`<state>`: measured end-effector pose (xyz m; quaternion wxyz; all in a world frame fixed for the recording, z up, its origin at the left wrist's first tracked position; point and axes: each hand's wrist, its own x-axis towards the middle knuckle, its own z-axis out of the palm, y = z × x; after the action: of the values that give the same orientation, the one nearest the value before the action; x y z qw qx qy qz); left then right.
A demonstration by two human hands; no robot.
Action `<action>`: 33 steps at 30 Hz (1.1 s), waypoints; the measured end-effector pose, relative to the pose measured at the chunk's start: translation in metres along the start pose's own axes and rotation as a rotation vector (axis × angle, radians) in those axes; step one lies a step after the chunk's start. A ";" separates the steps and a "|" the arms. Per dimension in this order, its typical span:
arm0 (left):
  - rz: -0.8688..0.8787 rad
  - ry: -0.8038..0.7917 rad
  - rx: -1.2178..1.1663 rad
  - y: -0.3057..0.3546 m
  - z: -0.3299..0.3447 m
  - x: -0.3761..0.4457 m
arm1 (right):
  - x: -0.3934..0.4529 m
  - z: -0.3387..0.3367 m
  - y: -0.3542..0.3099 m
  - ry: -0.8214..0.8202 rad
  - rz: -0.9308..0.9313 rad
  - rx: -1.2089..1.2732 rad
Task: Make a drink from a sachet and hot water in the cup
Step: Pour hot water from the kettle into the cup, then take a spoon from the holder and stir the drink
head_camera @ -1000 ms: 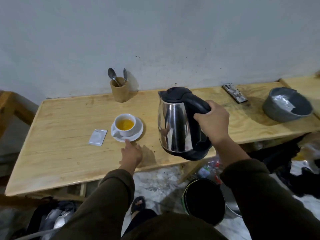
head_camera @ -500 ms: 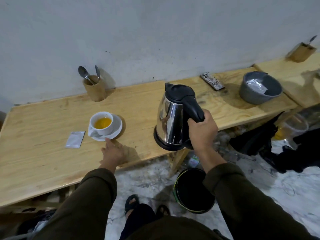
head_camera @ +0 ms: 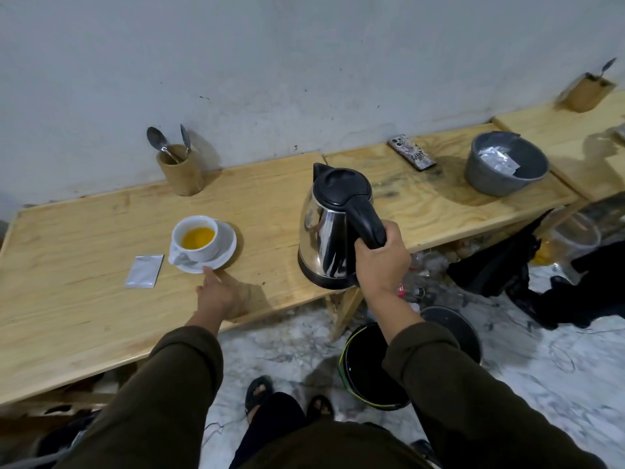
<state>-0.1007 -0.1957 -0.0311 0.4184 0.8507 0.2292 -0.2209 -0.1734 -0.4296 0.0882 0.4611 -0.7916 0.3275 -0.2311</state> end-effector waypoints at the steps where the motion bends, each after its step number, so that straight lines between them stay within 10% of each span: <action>1: -0.012 0.004 -0.011 -0.001 -0.001 0.000 | 0.000 0.000 0.000 -0.010 -0.001 -0.012; 15: -0.155 0.177 -0.399 -0.003 -0.028 0.007 | -0.038 0.039 -0.047 -0.017 -0.330 -0.302; 33: -0.156 -0.181 -0.588 -0.017 -0.114 0.049 | -0.034 0.236 -0.139 -0.779 -0.383 -0.465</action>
<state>-0.0503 -0.0834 -0.0067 0.6470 0.6499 0.3096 -0.2514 0.0039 -0.2178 0.0981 0.3096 -0.9472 0.0220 0.0807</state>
